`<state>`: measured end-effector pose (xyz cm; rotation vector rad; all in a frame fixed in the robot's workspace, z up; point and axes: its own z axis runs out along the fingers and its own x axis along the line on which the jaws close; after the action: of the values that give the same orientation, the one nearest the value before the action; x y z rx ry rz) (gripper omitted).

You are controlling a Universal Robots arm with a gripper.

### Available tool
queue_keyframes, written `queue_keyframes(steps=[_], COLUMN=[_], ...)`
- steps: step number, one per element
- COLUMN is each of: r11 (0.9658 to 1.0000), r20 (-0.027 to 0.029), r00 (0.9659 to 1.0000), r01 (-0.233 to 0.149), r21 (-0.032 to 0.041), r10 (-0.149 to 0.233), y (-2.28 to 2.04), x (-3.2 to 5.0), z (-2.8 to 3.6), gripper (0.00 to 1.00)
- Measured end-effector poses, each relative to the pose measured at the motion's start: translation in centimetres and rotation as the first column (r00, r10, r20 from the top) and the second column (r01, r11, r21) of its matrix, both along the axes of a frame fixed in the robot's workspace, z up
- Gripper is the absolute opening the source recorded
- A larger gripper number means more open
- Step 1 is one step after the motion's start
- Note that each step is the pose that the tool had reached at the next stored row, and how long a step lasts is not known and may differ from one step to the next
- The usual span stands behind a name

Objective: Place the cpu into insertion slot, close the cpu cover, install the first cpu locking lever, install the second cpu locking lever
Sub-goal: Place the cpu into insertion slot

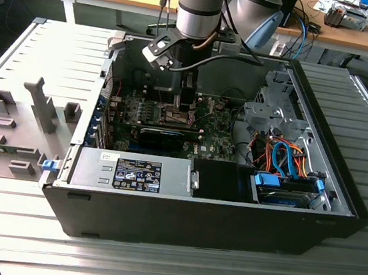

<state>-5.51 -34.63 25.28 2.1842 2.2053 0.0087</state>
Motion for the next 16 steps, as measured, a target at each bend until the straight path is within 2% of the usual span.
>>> queue_keyframes(steps=[9,16], r11=[0.9993,0.9993], r20=[0.0001,0.0], r00=[0.9993,0.9993], r01=[-0.037,-0.037], r21=[0.0001,0.0], r10=[0.037,0.037], y=[0.06,0.08], x=[-0.01,-0.08], z=[-0.23,-0.44], gripper=[0.55,0.55])
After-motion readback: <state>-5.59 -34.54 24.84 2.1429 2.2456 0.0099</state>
